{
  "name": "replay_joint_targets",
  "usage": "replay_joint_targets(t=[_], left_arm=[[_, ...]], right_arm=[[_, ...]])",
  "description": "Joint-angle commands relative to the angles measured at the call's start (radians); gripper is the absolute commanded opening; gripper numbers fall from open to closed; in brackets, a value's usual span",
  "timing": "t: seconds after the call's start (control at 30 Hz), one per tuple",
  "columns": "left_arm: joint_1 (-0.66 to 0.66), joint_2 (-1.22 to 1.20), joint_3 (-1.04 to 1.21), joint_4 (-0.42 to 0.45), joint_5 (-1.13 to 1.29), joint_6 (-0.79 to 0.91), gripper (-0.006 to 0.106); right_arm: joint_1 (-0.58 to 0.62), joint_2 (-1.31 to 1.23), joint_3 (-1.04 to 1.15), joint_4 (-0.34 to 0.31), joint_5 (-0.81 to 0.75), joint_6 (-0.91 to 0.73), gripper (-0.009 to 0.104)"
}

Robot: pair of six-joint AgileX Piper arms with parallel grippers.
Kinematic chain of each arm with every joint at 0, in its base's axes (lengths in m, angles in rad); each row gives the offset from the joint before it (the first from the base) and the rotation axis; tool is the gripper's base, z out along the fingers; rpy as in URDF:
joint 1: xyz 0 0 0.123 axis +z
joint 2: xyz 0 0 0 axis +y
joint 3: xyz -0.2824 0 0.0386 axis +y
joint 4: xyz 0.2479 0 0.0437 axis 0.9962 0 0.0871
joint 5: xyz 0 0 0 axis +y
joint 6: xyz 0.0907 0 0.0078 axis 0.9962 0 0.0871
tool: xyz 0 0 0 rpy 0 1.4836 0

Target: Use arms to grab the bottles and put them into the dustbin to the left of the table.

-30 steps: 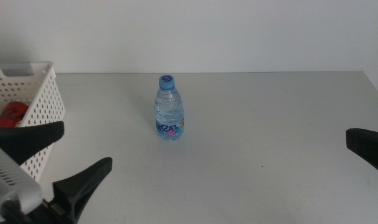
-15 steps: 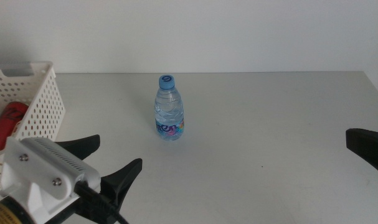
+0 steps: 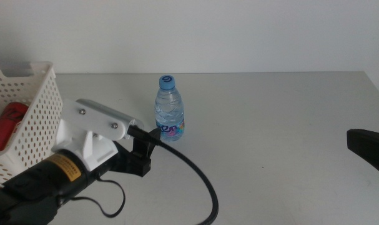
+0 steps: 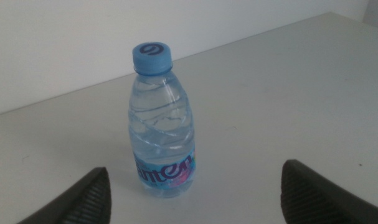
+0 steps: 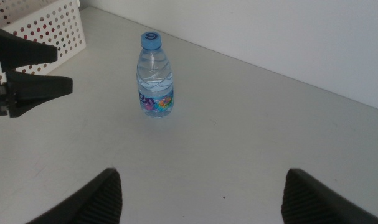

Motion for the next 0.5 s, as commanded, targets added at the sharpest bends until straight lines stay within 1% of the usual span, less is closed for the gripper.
replay_joint_targets(t=[0.0, 0.07, 0.33, 0.4, 0.47], left_arm=[[0.023, 0.043, -0.082, 0.037, -0.086, -0.033, 0.093], [0.049, 0.093, -0.121, 0.073, -0.087, -0.069, 0.093], [0.133, 0.324, -0.325, 0.319, -0.121, -0.244, 0.093], [0.147, 0.374, -0.370, 0.361, -0.141, -0.277, 0.093], [0.159, 0.423, -0.405, 0.381, -0.158, -0.293, 0.093]], right_arm=[[-0.003, 0.001, -0.029, -0.021, -0.066, -0.009, 0.065], [-0.003, 0.001, -0.029, -0.021, -0.066, -0.009, 0.065], [-0.003, 0.001, -0.029, -0.021, -0.066, -0.009, 0.065], [-0.003, 0.001, -0.029, -0.021, -0.066, -0.009, 0.065], [-0.003, 0.001, -0.029, -0.021, -0.066, -0.009, 0.065]])
